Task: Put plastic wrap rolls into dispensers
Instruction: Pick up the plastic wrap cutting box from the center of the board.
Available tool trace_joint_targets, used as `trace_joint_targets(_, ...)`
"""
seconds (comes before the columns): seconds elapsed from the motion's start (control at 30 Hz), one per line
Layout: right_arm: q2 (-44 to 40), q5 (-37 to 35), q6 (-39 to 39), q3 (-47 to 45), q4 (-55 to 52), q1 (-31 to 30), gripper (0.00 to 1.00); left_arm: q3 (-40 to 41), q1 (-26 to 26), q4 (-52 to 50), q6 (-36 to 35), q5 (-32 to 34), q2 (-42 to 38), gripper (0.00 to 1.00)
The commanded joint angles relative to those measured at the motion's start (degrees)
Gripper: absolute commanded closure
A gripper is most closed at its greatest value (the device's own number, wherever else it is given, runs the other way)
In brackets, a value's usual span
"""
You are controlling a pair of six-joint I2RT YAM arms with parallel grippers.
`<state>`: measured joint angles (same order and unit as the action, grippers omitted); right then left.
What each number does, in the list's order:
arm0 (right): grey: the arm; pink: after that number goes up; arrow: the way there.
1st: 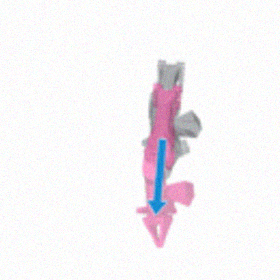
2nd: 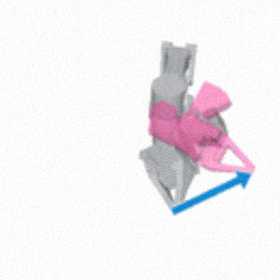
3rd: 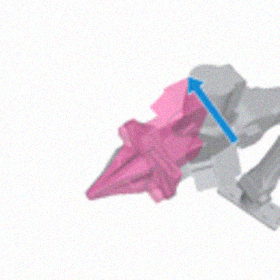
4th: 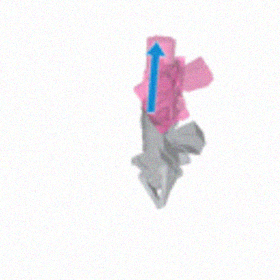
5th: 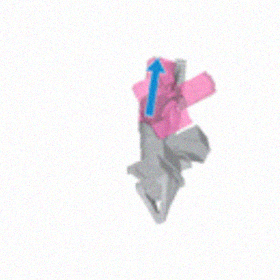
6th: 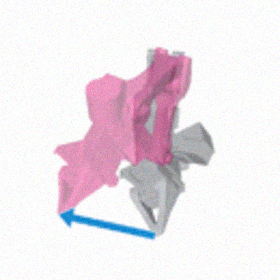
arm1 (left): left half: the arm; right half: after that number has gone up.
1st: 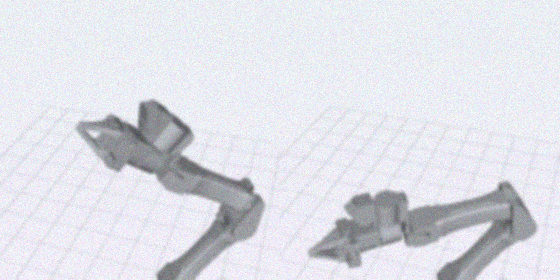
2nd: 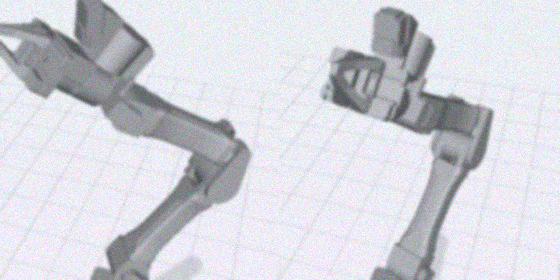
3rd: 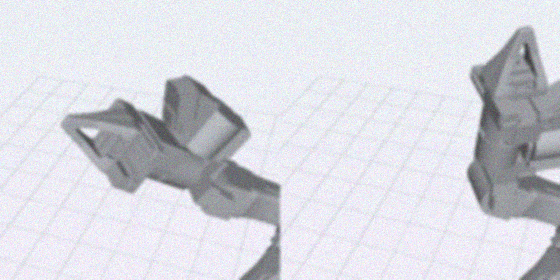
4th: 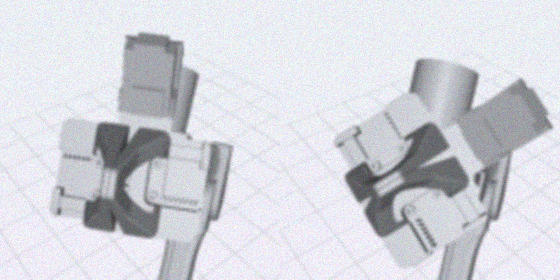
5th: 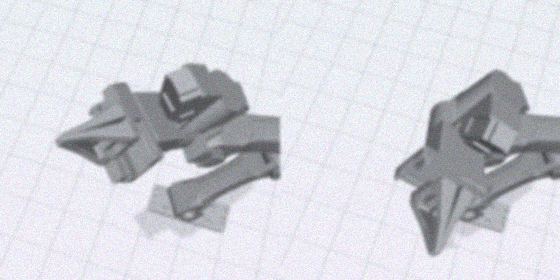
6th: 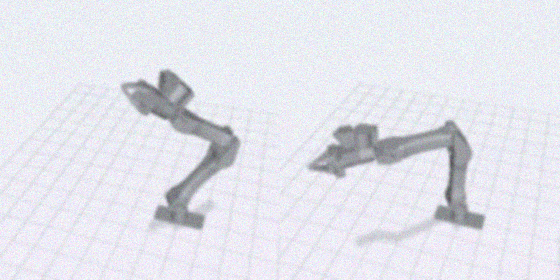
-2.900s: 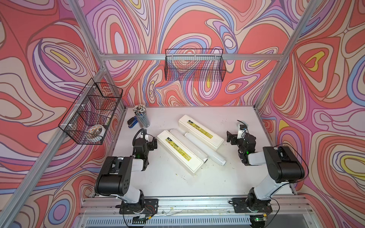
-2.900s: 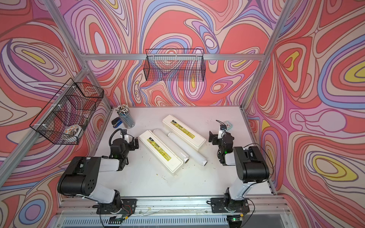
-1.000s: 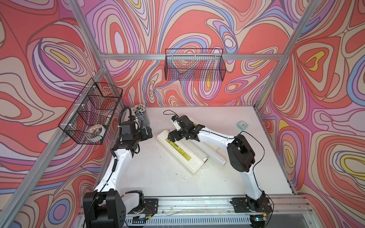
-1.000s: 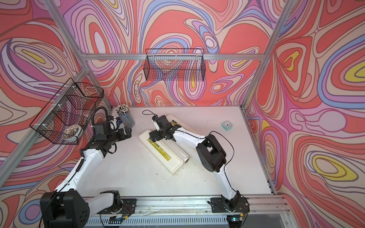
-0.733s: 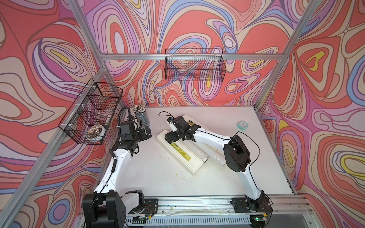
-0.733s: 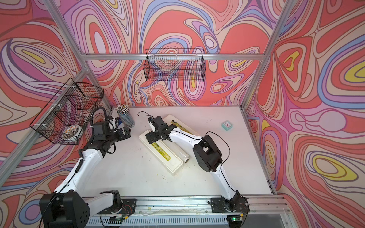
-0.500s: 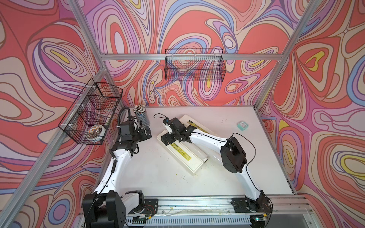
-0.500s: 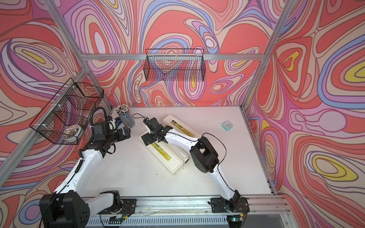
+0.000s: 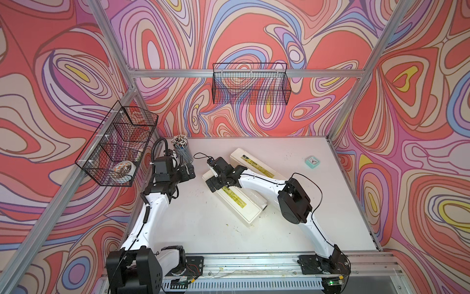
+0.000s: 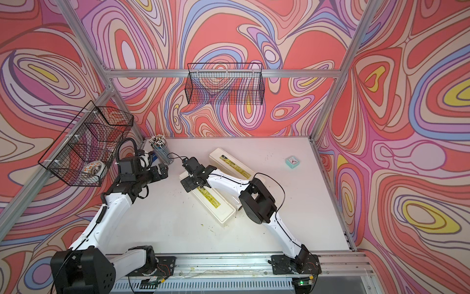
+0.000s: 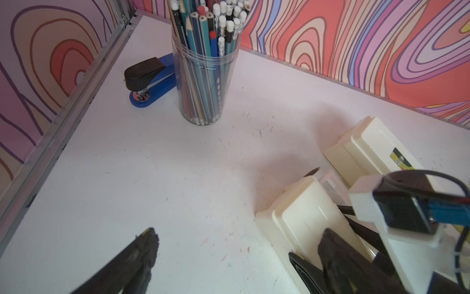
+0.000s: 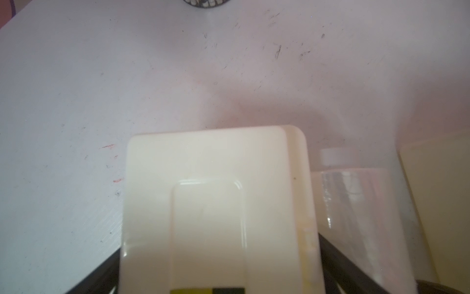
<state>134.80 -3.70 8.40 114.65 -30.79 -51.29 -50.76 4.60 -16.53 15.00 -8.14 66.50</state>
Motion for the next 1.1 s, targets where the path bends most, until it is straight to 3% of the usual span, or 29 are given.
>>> trace_joint_targets(0.0, 4.25, -2.27, -0.31, 2.01, -4.24, -0.25, 0.02, -0.52, 0.5, -0.42, -0.84, -1.16, -0.21, 0.0)
trace_joint_targets(0.27, 5.25, -2.03, -0.33, 2.91, -3.96, -0.7, 0.02, -3.02, 0.58, -1.83, -1.56, -1.43, -0.25, 0.0)
trace_joint_targets(0.43, 4.01, -0.84, -1.57, 2.06, -2.82, -1.01, 0.13, -3.64, 0.58, -1.89, -0.99, -2.29, -0.73, 0.0)
trace_joint_targets(0.7, -9.11, 3.73, -5.68, -2.42, 2.16, -1.23, 0.23, -5.28, 0.58, -0.26, -1.93, -4.7, -1.25, 0.0)
trace_joint_targets(0.87, -16.48, 3.13, -13.24, -2.68, -1.18, -0.1, 0.25, -8.99, 0.6, 0.8, -3.93, -11.14, 0.38, 0.0)
trace_joint_targets(1.07, -21.87, 6.97, -14.93, -0.34, -6.47, 4.36, 0.27, -9.1, 0.58, 6.07, -6.74, -21.35, -0.57, 0.0)
